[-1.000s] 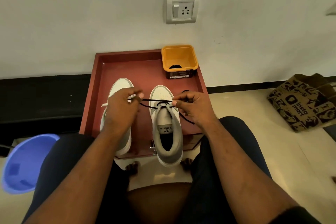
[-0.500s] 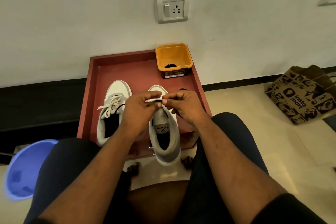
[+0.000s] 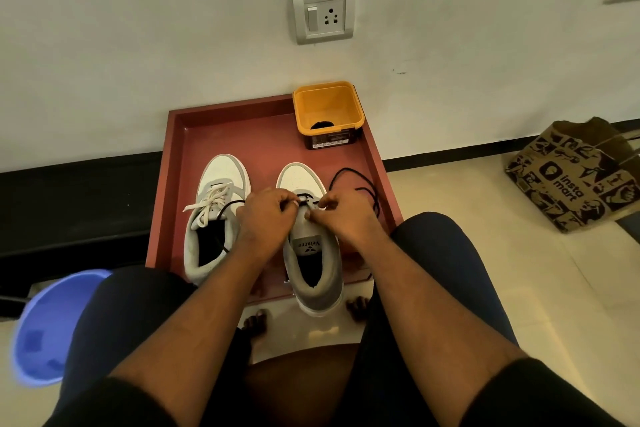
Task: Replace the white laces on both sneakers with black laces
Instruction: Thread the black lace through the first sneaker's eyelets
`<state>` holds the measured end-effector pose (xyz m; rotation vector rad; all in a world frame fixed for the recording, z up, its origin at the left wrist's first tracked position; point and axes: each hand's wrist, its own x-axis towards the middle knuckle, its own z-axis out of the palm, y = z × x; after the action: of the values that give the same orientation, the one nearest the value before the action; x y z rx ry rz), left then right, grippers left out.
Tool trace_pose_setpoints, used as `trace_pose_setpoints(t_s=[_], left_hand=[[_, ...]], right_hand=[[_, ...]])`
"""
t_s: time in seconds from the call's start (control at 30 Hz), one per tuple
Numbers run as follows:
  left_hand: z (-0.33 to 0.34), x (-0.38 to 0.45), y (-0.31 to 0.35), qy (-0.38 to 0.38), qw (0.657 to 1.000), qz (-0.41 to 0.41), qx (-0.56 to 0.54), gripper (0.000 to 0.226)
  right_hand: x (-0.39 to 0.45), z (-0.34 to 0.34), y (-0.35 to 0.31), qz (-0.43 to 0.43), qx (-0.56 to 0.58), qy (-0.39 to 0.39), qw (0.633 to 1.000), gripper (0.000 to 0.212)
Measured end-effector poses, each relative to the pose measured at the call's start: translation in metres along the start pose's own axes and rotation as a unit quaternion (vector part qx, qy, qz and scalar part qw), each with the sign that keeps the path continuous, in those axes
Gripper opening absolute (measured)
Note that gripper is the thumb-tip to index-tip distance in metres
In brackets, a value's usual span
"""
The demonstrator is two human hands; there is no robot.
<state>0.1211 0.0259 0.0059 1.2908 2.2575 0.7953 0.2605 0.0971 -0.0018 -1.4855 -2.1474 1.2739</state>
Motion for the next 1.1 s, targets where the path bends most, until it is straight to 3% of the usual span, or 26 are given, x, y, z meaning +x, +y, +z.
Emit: trace_pose_setpoints(t_s=[0.1, 0.37, 0.73, 0.93, 1.0, 1.1], left_hand=[[0.006, -0.003, 0.002, 0.003, 1.0, -0.008, 0.01, 0.02], [0.016, -0.006, 0.009, 0.015, 0.994, -0.006, 0.106, 0.019], [0.023, 0.004, -0.001, -0.024, 0.987, 0.012, 0.161, 0.023], [0.026, 0.007, -0.004, -0.023, 0.99, 0.009, 0.141, 0.02], [0.026, 0.011, -0.007, -0.026, 0.991, 0.01, 0.133, 0.02], [0.025, 0.012, -0.006, -0.007, 0.995, -0.002, 0.099, 0.016]], right_hand=[[-0.002, 0.006, -0.002, -0.016, -0.024, -0.009, 1.0, 0.028], [0.003, 0.0, -0.002, 0.044, 0.063, -0.025, 0.997, 0.019], [0.006, 0.003, 0.002, 0.065, 0.106, -0.048, 0.991, 0.018], [0.009, 0.007, 0.003, 0.07, 0.168, -0.078, 0.98, 0.017], [0.013, 0.008, 0.004, 0.097, 0.206, -0.07, 0.971, 0.025], [0.016, 0.014, 0.006, 0.093, 0.212, -0.045, 0.972, 0.019]])
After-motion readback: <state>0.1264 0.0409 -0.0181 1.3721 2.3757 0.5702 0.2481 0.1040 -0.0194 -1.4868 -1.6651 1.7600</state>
